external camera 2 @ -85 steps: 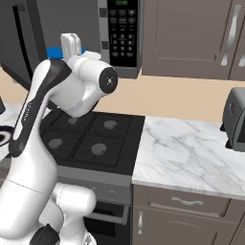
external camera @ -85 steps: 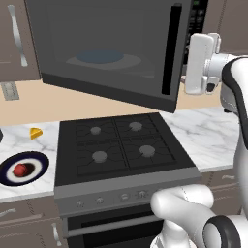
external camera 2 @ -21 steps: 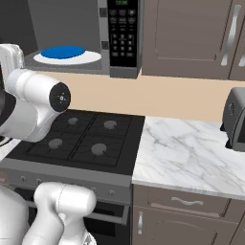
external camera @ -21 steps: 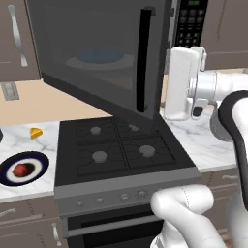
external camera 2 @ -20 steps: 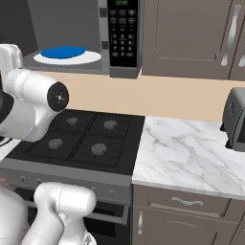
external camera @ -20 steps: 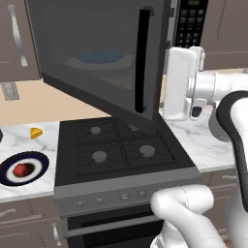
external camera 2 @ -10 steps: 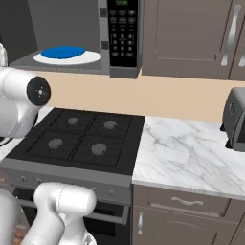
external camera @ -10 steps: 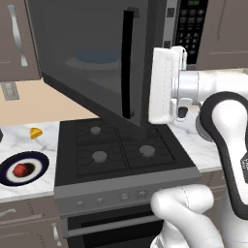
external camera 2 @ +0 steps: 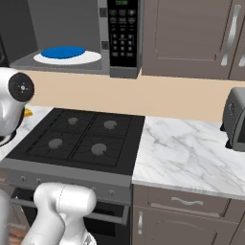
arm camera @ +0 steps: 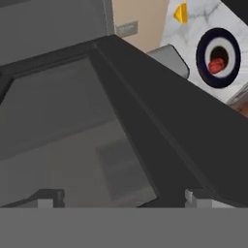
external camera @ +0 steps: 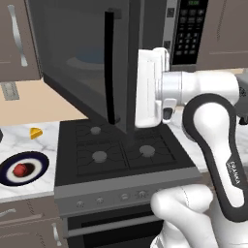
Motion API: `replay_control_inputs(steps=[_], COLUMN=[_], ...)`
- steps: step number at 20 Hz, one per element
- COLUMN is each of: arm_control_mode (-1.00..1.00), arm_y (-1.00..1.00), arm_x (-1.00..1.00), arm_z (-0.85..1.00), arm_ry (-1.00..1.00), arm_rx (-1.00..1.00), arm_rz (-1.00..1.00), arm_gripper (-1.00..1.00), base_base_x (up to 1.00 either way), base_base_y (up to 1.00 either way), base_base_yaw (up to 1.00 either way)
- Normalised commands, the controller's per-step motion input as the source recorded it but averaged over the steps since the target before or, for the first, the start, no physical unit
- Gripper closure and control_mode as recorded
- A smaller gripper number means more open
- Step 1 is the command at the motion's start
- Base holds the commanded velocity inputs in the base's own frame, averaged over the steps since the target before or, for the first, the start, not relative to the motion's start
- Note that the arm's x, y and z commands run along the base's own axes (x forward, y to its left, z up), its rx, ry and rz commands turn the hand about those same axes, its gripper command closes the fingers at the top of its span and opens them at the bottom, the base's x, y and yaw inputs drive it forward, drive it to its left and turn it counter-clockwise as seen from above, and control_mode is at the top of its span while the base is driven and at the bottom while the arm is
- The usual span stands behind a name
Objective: Pick the bell pepper from the counter and place it in the microwave. Then turn on the microwave.
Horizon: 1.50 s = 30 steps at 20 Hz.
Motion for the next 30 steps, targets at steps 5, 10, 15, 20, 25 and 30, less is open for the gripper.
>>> replay_control_inputs(steps=[5, 10, 15, 20, 25, 30], arm_control_mode=[-1.00, -1.00, -1.00, -1.00, -1.00, -1.00], arm_y=[0.36, 0.26, 0.29, 0.25, 0.09, -0.21], arm_x=[-0.04, 0.00, 0.00, 0.00, 0.02, -0.02], arm_z=[-0.06, -0.03, -0.04, -0.04, -0.02, 0.01], arm_ry=[0.09, 0.05, 0.04, 0.02, 0.02, -0.07], arm_rx=[0.00, 0.00, 0.00, 0.00, 0.00, -0.03], arm_rz=[0.00, 0.01, 0.00, 0.00, 0.01, 0.09], arm_gripper=[-1.00, -1.00, -1.00, -1.00, -1.00, -1.00], base_base_x=[0.00, 0.00, 0.00, 0.00, 0.00, 0.00], base_base_y=[0.00, 0.00, 0.00, 0.00, 0.00, 0.00], base_base_yaw=[0.00, 0.00, 0.00, 0.00, 0.00, 0.00])
